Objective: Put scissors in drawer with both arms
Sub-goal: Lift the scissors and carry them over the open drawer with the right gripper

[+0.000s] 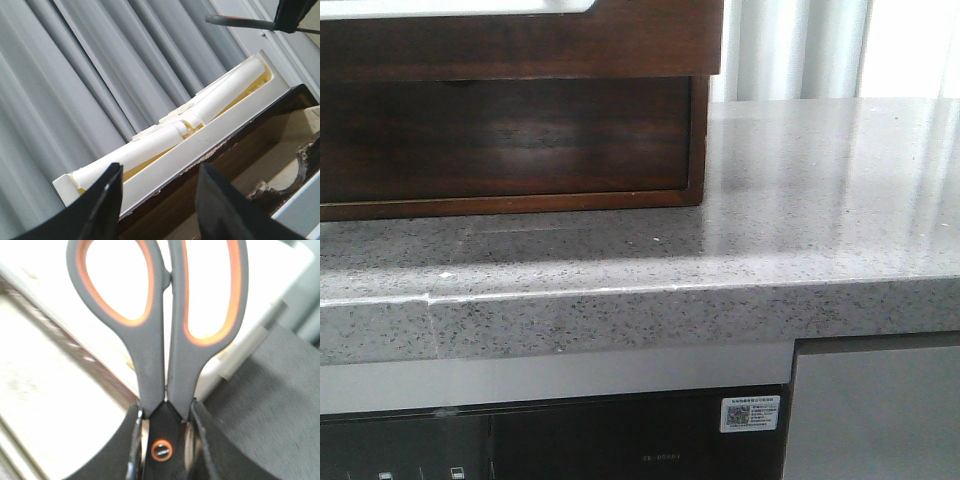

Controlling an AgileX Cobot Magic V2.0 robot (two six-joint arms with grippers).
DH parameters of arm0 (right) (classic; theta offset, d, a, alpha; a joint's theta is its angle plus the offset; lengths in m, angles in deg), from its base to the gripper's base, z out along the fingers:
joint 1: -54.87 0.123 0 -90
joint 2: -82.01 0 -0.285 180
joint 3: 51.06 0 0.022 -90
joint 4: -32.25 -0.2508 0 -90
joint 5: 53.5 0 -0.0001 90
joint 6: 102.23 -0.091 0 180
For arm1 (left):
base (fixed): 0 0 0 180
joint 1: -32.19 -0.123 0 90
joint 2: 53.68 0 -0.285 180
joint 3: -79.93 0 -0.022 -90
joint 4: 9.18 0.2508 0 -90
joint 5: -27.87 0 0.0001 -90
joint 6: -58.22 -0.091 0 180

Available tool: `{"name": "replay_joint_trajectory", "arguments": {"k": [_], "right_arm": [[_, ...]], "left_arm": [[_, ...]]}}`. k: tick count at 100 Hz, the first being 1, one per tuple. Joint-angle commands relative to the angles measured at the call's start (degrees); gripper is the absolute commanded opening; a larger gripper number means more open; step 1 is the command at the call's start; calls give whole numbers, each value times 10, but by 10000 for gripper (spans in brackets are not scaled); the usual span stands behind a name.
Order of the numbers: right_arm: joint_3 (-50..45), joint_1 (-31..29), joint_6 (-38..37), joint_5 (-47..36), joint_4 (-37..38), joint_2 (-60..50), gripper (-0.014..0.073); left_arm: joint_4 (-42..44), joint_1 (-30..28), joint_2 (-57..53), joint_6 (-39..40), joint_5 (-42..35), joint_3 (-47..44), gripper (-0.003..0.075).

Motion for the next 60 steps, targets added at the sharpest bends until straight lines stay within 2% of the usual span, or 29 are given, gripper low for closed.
{"name": "replay_joint_trajectory", "arguments": {"k": [1,30,60], "right_arm": [[16,32,42,-60,-6,-23,-74],[16,135,177,-94,-6,-1,-74],[16,158,201,-102,-6,61,-74]], "left_arm": [[-18,1,3,7,-35,17,316],[-18,1,3,7,-35,17,316],[-18,1,3,7,-35,17,316]]}}
